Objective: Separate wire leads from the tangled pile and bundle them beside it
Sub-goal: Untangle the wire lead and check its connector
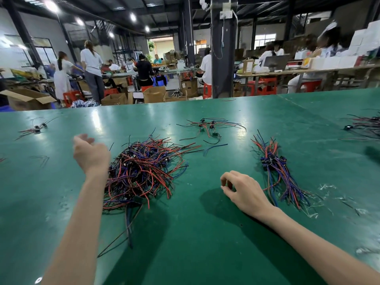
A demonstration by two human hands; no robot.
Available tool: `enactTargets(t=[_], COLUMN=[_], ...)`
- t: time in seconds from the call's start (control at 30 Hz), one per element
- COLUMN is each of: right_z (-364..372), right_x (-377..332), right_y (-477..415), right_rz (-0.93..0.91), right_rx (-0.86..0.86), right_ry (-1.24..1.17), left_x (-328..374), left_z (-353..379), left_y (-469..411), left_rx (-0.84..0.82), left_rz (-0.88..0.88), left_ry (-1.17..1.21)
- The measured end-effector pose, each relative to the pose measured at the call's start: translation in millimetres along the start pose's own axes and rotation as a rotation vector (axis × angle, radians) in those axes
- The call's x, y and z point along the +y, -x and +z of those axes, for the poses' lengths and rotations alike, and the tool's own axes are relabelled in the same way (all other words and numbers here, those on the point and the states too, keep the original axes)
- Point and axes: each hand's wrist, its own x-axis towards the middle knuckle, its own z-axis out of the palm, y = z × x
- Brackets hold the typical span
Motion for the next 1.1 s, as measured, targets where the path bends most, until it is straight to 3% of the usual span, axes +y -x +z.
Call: enactTargets(t=[0.13,0.3,0.37,0.47,0.63,0.83,1.1], right_z=[-0.6,-1.9,-2.4,-3.2,-3.8,-2.0,0.1], right_x=[-0.3,-1.5,-1.9,-2.1,-2.2,-0.7,0.5], right_y=[-0.4,-0.8,-1.0,-0.9,-0.5,-2.0,-2.5], right_rz=[0.010,-0.002,-0.002,-0.002,0.004,0.014,0.002], right_rx=[-0.011,-0.031,-0.035,-0.037,-0.020,-0.020,-0.038], right_ry=[-0.012,0.029,0.035,0.035,-0.009,-0.023,0.003], left_x=[-5.0,-81.2,-100.5,-99.2,-91.7,-93.9,-86.8], left_z=[5.1,23.8,25.1,28.6,29.3,30.3,28.0], left_y=[-57.5,-69.5,-63.1,-58.3,-57.5,-55.3,-56.2], left_rx=[0.034,-0.484,-0.585,-0.589,-0.586,-0.552,-0.391], left_rz=[-0.162,-0.276,-0.300,-0.192,-0.150,-0.063,-0.166], left_ry=[0.101,-0.328,-0.435,-0.585,-0.638,-0.503,-0.308])
